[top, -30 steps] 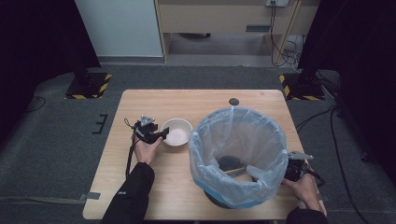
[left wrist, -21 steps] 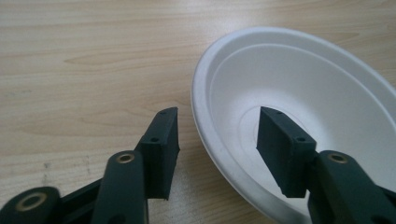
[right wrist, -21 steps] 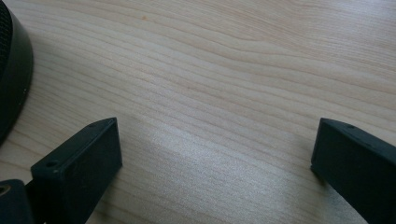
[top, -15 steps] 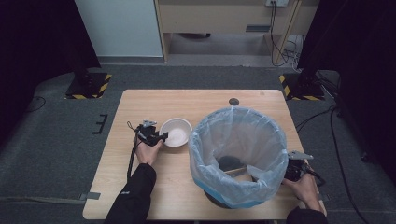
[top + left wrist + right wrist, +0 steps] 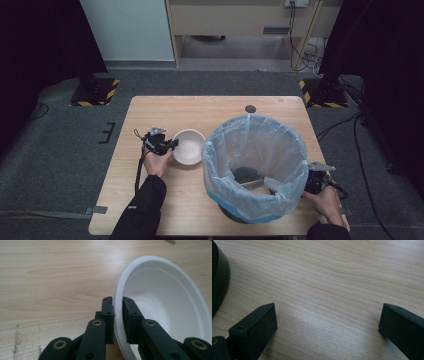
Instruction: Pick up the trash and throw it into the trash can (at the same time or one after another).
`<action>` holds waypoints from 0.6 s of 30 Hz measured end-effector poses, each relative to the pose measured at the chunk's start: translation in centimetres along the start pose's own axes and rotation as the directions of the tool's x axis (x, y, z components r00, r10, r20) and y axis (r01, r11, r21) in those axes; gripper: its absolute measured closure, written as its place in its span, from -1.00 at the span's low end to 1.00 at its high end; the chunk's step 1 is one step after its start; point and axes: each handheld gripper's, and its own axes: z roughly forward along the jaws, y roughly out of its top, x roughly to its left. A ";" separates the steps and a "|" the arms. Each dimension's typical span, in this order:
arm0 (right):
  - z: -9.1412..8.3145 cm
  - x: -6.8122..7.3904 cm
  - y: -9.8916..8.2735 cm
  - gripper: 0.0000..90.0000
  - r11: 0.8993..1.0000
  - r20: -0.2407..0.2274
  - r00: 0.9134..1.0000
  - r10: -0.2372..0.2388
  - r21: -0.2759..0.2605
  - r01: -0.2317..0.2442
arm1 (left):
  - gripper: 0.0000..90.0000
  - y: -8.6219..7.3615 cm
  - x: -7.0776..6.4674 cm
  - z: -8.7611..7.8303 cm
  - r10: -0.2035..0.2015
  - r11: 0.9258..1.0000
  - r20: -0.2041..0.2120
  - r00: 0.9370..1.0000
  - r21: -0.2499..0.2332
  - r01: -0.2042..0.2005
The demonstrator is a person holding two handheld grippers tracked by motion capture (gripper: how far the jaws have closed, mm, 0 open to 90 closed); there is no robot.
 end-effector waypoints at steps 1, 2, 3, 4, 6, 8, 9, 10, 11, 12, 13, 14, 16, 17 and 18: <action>0.0 0.0 0.0 -0.96 1.000 0.000 1.000 0.000 0.000 0.000 | 0.82 0.4 -0.2 -0.5 0.012 1.000 0.007 1.000 -0.017 -0.012; 0.0 0.0 0.0 -0.96 1.000 0.000 1.000 0.000 0.000 0.000 | 0.84 0.6 -0.3 -0.8 0.021 0.999 0.007 1.000 -0.024 -0.021; 0.0 0.0 0.0 -0.96 1.000 0.000 1.000 0.000 0.000 0.000 | 0.84 1.2 -0.5 -1.4 0.051 0.998 -0.002 0.999 -0.035 -0.051; 0.0 0.0 0.0 -0.96 1.000 0.000 1.000 0.000 0.000 0.000 | 0.84 1.2 -0.5 -1.4 0.051 0.998 -0.002 0.999 -0.035 -0.051; 0.0 0.0 0.0 -0.96 1.000 0.000 1.000 0.000 0.000 0.000 | 0.84 2.0 -0.7 -2.4 0.074 0.996 0.000 0.997 -0.057 -0.074; 0.0 0.0 0.0 -0.96 1.000 0.000 1.000 -0.001 0.000 0.001 | 0.84 2.7 -0.9 -3.3 0.087 0.993 0.000 0.996 -0.083 -0.087; 0.0 0.0 0.0 -0.96 1.000 0.000 1.000 -0.001 0.000 0.001 | 0.84 3.2 -1.2 -4.2 0.102 0.990 0.000 0.995 -0.097 -0.101; 0.0 0.0 0.0 -0.96 1.000 0.000 1.000 -0.001 0.000 0.001 | 0.84 3.2 -1.2 -4.2 0.102 0.990 0.000 0.995 -0.097 -0.101; 0.0 0.0 0.0 -0.96 1.000 0.000 1.000 -0.001 0.000 0.001 | 0.84 3.7 -1.5 -5.5 0.129 0.984 -0.008 0.992 -0.123 -0.129; 0.0 0.0 0.0 -0.96 1.000 0.000 1.000 -0.001 0.000 0.001 | 0.84 3.7 -1.5 -5.5 0.129 0.984 -0.008 0.992 -0.123 -0.129; 0.0 0.0 0.0 -0.96 1.000 0.000 1.000 -0.001 0.000 0.001 | 0.84 4.1 -1.8 -6.7 0.141 0.978 -0.008 0.990 -0.155 -0.141; 0.0 0.0 0.0 -0.96 1.000 0.000 1.000 -0.001 0.000 0.001 | 0.84 4.1 -1.8 -6.7 0.141 0.978 -0.008 0.990 -0.155 -0.141; 0.0 0.0 0.0 -0.96 1.000 0.000 1.000 -0.001 0.000 0.001 | 0.84 4.3 -2.0 -7.9 0.152 0.969 -0.008 0.988 -0.194 -0.151; 0.0 0.0 0.0 -0.96 1.000 0.000 1.000 -0.001 0.000 0.001 | 0.84 4.4 -2.0 -8.8 0.163 0.961 -0.016 0.986 -0.223 -0.163; 0.0 0.0 0.0 -0.96 1.000 0.000 1.000 -0.001 0.000 0.001 | 0.84 4.5 -2.0 -9.2 0.165 0.958 -0.015 0.986 -0.235 -0.164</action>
